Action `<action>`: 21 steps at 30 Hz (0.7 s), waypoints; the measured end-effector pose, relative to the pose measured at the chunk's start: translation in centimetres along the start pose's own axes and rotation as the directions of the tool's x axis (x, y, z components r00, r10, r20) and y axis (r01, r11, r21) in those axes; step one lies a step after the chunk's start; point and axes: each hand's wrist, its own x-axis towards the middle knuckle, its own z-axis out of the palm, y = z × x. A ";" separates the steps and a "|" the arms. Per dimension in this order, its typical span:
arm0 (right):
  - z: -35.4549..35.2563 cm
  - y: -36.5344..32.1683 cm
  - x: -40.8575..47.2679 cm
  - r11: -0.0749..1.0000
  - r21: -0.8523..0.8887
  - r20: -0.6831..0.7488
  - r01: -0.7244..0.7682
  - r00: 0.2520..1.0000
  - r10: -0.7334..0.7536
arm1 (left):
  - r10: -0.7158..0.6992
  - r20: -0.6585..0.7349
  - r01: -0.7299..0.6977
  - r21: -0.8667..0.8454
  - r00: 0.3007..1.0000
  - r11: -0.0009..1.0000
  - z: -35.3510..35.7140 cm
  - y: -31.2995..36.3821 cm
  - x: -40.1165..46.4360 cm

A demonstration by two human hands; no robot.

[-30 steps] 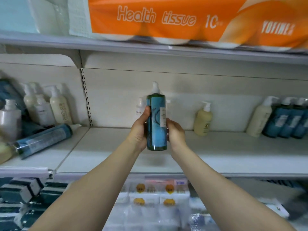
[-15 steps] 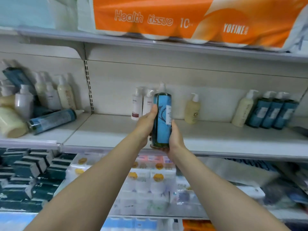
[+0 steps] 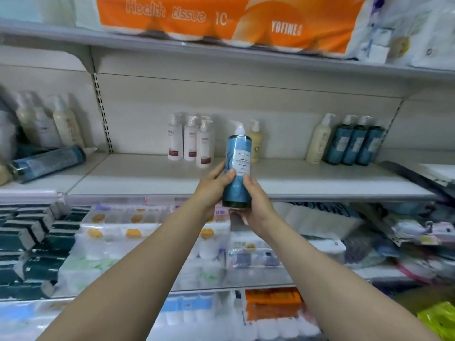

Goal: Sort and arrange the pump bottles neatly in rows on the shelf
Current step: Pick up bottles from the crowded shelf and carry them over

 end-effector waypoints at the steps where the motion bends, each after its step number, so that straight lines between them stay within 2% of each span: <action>1: -0.7 -0.3 -0.5 1.000 -0.002 -0.003 0.011 1.000 -0.011 | 0.000 0.007 0.001 -0.018 1.000 1.000 0.8 0.0 -0.3; 5: -3.0 -1.8 -2.1 0.996 -0.065 -0.050 0.059 0.997 -0.063 | -0.018 0.047 0.021 -0.065 0.999 0.998 3.7 -0.2 -0.9; 12: -7.0 -4.5 -3.4 0.981 -0.142 -0.118 0.134 0.981 -0.151 | -0.013 0.080 0.017 -0.050 0.997 0.999 8.4 -0.5 -0.4; 21: -15.6 -7.6 -1.1 0.963 -0.190 -0.159 0.191 0.962 -0.222 | -0.030 0.108 0.028 0.019 0.994 0.999 16.1 -2.3 5.3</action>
